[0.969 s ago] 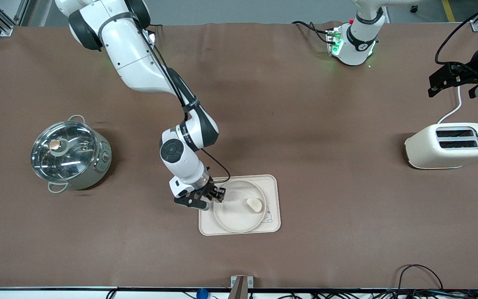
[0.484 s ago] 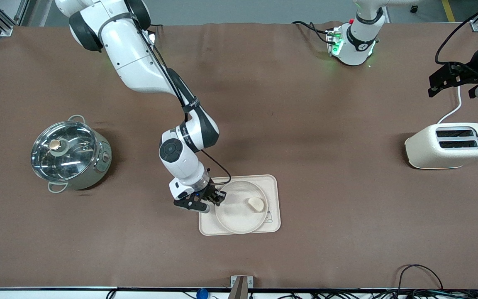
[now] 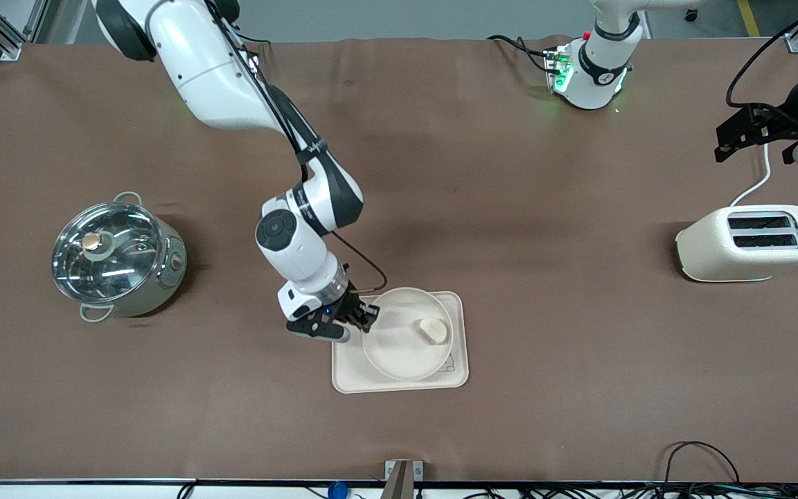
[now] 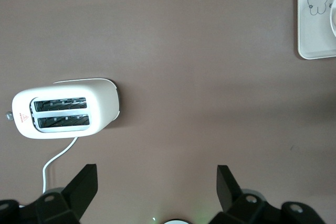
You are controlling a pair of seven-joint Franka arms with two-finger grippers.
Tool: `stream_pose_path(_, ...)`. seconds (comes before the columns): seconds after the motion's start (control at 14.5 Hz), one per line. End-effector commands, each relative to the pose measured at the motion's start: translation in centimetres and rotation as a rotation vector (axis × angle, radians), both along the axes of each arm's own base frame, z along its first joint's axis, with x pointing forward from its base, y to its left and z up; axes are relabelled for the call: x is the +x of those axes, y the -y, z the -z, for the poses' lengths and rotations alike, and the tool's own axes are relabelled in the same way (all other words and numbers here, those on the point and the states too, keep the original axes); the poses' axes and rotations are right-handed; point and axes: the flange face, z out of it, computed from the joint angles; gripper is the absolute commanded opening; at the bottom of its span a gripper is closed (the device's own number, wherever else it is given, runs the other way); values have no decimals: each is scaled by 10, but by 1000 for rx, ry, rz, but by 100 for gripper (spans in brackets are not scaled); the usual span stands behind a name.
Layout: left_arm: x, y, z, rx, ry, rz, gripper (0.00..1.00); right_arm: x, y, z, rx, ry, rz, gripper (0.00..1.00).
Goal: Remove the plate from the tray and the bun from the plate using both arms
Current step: 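Lift the plate off the tray and set it beside the tray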
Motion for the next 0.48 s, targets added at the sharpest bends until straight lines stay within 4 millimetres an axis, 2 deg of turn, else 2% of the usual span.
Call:
stream_pose_path(0.0, 3, 0, -2, 5, -7, 19, 100, -82, 12, 0, 14, -6, -39, 0)
stream_pose_path(0.07, 9, 2, 7, 6, -24, 24, 100, -100, 13, 4, 15, 1, -46, 0)
stream_pose_path(0.21, 21, 3, 3, 8, -9, 24, 100, -137, 13, 18, 9, -6, -68, 0)
stream_pose_path(0.35, 25, 12, 14, -9, -29, 17, 100, -159, 13, 35, 8, 1, -80, 0)
stream_pose_path(0.42, 31, 16, 25, -12, -49, 14, 100, -169, 12, 42, 3, -8, -88, 0)
